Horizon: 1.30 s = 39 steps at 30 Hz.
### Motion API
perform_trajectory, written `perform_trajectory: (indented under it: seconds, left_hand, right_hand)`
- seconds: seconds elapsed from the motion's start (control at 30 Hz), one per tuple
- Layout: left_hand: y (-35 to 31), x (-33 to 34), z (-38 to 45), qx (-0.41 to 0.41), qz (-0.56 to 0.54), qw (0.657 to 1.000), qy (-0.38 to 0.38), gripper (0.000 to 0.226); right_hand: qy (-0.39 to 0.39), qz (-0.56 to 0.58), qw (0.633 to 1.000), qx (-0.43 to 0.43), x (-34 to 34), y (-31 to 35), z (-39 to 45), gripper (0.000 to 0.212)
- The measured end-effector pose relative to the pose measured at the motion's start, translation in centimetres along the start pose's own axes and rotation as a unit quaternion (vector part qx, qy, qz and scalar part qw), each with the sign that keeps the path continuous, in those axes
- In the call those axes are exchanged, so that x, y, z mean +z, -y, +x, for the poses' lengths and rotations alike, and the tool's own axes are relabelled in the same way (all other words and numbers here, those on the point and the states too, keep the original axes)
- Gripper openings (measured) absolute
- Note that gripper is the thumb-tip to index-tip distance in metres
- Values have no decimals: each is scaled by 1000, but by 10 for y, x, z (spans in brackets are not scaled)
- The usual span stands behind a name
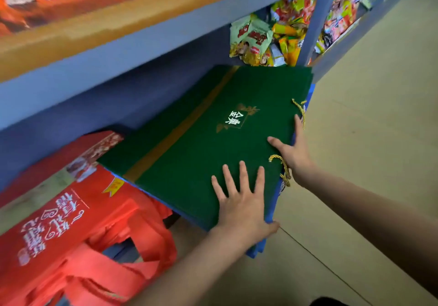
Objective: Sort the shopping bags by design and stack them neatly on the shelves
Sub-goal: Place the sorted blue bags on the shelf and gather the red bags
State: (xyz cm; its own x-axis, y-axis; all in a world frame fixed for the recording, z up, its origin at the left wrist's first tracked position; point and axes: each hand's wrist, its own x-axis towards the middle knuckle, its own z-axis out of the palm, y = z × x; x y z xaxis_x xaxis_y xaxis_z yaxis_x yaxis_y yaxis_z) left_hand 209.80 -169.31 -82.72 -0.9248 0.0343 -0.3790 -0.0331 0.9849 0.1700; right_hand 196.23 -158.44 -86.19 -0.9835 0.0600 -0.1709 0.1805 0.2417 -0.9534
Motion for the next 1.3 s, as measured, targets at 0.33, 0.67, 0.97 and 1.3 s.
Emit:
perform_trajectory:
  seconds: [0.33,0.67,0.97,1.3]
  left_hand:
    - [-5,-27,15,-1,27,1000,6,110]
    - [104,-27,29,-155,0,986,-57,94]
    - [117,-7,36,-170,-41,983,-54,116]
    - [119,-5,42,-189,-57,979,-55,114]
  right_hand:
    - [-65,95,993,25,-2,5,27,80]
    - [121,57,987,90,20,34,36,90]
    - [181,-467,846,-185,1,29,34,103]
    - [295,-743,502,-329,61,60,59,120]
